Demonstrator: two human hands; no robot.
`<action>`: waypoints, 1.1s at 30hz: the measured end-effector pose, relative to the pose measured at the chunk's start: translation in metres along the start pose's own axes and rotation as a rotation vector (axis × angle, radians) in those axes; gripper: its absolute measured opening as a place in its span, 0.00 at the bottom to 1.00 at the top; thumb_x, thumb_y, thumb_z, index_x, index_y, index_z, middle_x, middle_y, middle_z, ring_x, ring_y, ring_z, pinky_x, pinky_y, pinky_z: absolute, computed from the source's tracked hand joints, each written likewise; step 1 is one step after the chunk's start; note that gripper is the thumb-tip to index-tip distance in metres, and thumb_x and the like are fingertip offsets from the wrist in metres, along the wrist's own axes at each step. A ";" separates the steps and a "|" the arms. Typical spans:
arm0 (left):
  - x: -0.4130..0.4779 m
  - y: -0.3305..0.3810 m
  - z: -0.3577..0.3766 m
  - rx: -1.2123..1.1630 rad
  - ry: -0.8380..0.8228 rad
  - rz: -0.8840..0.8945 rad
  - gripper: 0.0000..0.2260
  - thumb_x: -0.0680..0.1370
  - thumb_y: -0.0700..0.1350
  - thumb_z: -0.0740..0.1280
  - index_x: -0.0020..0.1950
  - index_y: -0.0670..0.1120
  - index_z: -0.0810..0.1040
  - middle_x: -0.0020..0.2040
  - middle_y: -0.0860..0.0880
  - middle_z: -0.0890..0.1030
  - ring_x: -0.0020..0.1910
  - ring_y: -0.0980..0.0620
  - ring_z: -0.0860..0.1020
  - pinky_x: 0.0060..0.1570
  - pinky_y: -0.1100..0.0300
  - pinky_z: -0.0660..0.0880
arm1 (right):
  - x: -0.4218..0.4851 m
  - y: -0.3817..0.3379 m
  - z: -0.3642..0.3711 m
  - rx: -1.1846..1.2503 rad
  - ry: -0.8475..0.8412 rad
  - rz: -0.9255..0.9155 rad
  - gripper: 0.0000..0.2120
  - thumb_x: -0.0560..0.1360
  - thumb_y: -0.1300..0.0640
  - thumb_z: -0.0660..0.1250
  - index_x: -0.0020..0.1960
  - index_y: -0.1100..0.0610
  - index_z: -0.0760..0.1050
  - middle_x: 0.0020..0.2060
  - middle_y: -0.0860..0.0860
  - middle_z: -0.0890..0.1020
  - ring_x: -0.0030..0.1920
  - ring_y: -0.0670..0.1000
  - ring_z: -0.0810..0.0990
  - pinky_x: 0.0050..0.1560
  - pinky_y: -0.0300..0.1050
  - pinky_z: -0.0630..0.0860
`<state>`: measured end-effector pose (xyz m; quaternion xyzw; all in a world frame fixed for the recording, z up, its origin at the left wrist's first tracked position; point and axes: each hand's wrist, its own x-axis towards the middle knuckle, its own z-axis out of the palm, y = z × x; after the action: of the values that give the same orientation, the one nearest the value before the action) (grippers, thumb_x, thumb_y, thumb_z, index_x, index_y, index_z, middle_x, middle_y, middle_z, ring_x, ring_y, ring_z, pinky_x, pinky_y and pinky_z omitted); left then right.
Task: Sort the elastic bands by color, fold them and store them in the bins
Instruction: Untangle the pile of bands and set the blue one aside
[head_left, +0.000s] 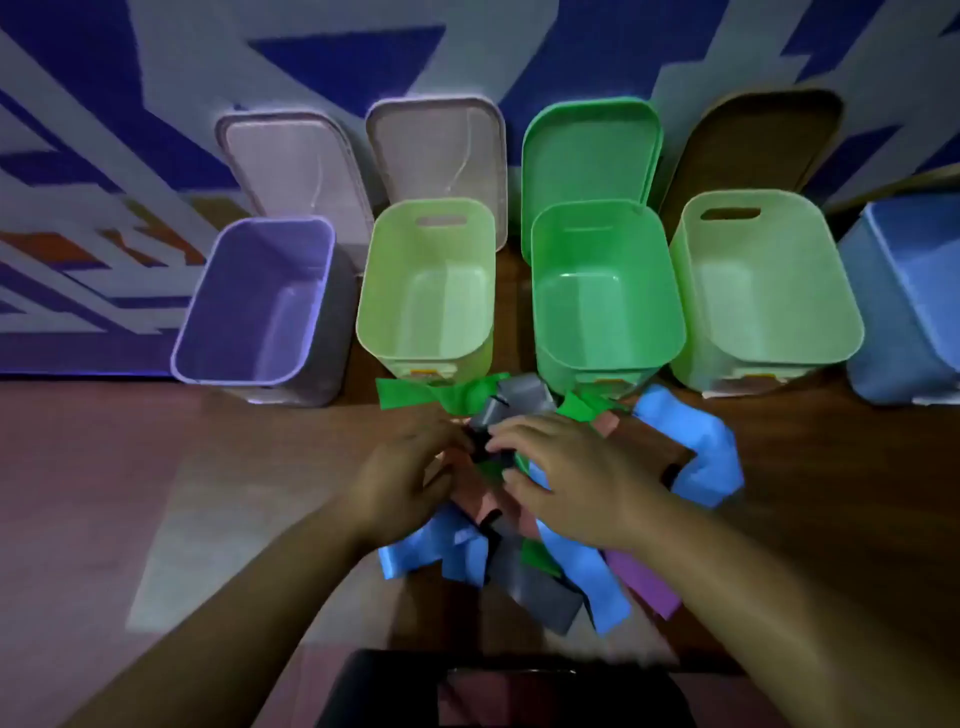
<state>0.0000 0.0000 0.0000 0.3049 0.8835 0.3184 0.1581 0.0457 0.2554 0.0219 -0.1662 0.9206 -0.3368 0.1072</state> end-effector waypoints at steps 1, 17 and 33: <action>-0.004 -0.011 0.013 0.044 0.011 0.038 0.16 0.74 0.37 0.69 0.61 0.46 0.82 0.59 0.48 0.81 0.59 0.44 0.79 0.60 0.51 0.75 | -0.002 0.008 0.016 -0.070 -0.024 -0.019 0.19 0.79 0.49 0.67 0.68 0.51 0.81 0.68 0.47 0.81 0.69 0.52 0.78 0.70 0.52 0.74; -0.021 -0.067 0.085 0.047 0.256 0.130 0.13 0.83 0.45 0.65 0.68 0.50 0.80 0.66 0.56 0.79 0.69 0.51 0.75 0.67 0.45 0.72 | -0.020 0.089 0.099 -0.207 0.134 -0.097 0.24 0.83 0.40 0.66 0.78 0.41 0.72 0.77 0.37 0.72 0.80 0.44 0.64 0.78 0.34 0.51; -0.025 -0.077 0.096 0.227 0.367 0.314 0.13 0.83 0.60 0.63 0.62 0.55 0.79 0.53 0.57 0.79 0.54 0.55 0.76 0.56 0.51 0.75 | -0.020 0.085 0.110 -0.303 0.324 -0.150 0.18 0.83 0.36 0.64 0.70 0.38 0.78 0.70 0.35 0.78 0.71 0.37 0.73 0.73 0.45 0.72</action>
<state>0.0312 -0.0179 -0.1205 0.3915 0.8693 0.2876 -0.0913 0.0787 0.2599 -0.1147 -0.1920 0.9510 -0.2239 -0.0932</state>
